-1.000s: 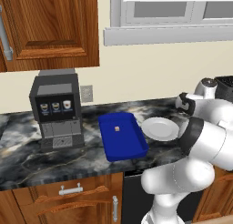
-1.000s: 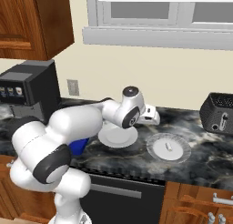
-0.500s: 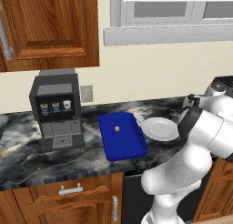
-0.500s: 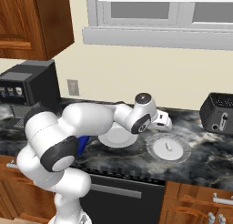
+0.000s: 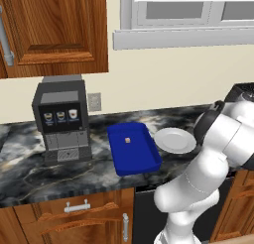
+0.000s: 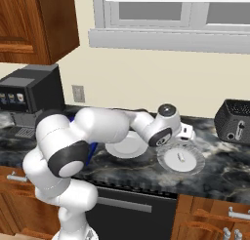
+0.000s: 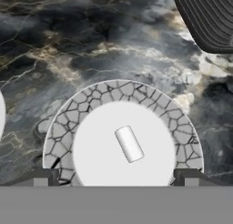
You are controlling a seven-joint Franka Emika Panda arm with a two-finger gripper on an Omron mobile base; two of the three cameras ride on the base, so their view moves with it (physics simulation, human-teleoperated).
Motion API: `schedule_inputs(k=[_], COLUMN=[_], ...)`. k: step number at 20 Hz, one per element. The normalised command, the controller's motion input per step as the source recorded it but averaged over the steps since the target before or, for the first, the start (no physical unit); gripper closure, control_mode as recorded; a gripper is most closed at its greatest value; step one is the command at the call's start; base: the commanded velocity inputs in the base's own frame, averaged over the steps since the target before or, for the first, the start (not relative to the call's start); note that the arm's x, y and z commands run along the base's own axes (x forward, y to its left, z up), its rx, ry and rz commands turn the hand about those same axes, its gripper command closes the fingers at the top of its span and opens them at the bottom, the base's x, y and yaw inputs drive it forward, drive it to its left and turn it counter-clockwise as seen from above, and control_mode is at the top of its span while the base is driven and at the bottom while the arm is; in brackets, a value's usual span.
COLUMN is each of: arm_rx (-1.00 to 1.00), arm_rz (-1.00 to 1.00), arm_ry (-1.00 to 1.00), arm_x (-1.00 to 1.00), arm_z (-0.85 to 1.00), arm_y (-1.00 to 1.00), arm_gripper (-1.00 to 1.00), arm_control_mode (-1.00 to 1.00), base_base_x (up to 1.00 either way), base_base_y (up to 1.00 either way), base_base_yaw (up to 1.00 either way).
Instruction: Move the dessert items from the plates to the tray.
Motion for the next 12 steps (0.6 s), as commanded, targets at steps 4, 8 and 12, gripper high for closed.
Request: schedule_inputs(k=[4, 8, 12], arm_rx=[0.0, 0.0, 0.0], arm_rz=[0.06, 0.1, 0.11], arm_ry=[0.0, 0.0, 0.0], arm_x=[-0.25, -0.2, 0.05], arm_z=[-0.15, -0.13, -0.11], arm_y=[-0.03, 0.0, 0.0], arm_gripper=[-1.0, -1.0, -1.0], arm_control_mode=[-1.0, -1.0, -1.0], base_base_x=[0.0, 0.0, 0.0], base_base_y=[0.0, 0.0, 0.0], base_base_yaw=[0.0, 0.0, 0.0])
